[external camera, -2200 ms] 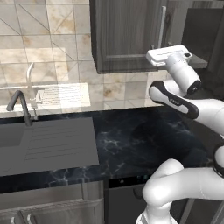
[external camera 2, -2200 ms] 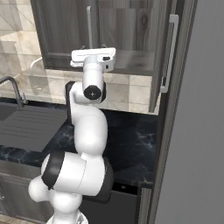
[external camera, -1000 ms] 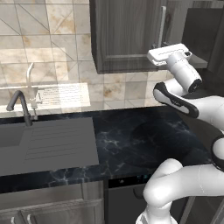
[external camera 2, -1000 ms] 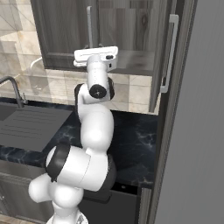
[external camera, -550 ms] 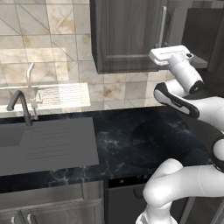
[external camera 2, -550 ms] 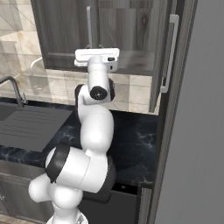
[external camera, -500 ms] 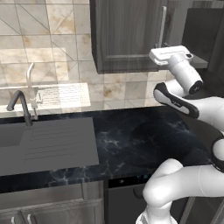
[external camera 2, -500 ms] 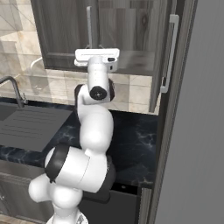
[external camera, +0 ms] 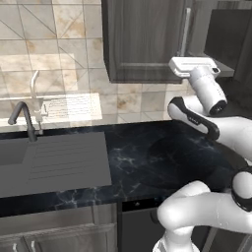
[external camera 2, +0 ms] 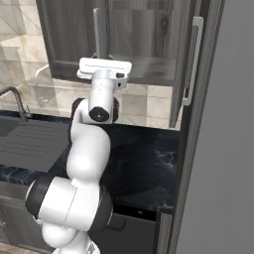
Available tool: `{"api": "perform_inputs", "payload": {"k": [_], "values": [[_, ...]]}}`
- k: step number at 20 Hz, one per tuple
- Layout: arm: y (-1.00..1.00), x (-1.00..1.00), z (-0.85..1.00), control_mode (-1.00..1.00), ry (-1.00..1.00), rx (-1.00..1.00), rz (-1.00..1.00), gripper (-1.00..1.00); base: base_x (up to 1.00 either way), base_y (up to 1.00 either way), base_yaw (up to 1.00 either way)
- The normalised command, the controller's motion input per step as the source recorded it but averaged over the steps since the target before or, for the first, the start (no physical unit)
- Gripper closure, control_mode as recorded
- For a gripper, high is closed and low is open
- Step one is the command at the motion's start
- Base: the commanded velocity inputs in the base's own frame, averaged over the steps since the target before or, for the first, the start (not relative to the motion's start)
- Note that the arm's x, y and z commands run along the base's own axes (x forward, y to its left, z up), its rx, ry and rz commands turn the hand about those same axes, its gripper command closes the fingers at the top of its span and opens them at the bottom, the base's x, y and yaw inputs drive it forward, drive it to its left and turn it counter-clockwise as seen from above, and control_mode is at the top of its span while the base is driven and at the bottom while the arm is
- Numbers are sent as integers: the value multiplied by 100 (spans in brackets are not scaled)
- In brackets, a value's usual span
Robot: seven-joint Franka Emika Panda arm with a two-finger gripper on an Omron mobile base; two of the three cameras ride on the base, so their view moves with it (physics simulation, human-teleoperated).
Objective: Open the cabinet and move the ladle to the pot. Then close the cabinet.
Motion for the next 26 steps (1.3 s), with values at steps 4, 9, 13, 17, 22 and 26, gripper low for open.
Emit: {"api": "perform_inputs", "payload": {"k": [4, 9, 13, 17, 22, 26], "values": [[53, -80, 0, -100, 3, 10, -22, 100, 0, 0, 0], [68, -100, 3, -100, 0, 5, -24, 100, 0, 0, 0], [80, -97, 1, -100, 0, 2, -27, 100, 0, 0, 0], [84, -89, 10, -100, 0, 1, -28, 100, 0, 0, 0], [79, -68, 31, -100, 0, 0, -26, 100, 0, 0, 0], [82, -48, 38, -100, 0, 0, -24, 100, 0, 0, 0]]}}
